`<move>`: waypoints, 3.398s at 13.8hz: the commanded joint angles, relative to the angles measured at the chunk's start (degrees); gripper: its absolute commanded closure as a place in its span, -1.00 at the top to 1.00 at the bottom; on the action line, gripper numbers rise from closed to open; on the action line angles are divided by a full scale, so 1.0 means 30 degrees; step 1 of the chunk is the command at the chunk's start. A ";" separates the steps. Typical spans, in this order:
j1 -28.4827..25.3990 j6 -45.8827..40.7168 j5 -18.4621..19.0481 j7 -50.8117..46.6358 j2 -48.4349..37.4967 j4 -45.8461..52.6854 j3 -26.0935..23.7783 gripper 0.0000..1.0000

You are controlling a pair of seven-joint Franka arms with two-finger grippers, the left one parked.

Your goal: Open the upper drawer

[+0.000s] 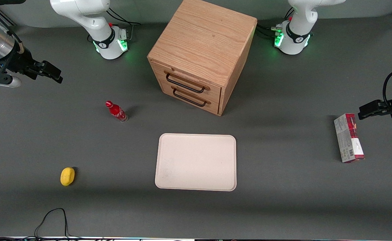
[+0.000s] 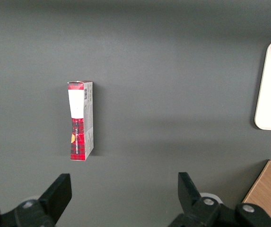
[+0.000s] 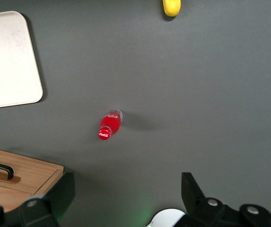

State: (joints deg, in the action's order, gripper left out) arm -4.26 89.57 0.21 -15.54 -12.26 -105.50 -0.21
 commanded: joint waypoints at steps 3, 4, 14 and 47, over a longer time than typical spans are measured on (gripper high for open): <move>-0.0307 -0.0588 -0.0537 0.0258 0.1181 0.1354 -0.0103 1.00; -0.0424 -0.0588 -0.0712 0.0199 0.1738 0.2084 -0.0830 1.00; -0.0220 -0.0500 -0.0655 0.2992 0.8945 0.9238 -1.2665 1.00; -0.0191 0.3425 0.2773 1.2585 1.5950 0.8004 -1.4083 1.00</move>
State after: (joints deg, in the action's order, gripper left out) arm -5.23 99.68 7.37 18.23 33.65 -84.37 -43.21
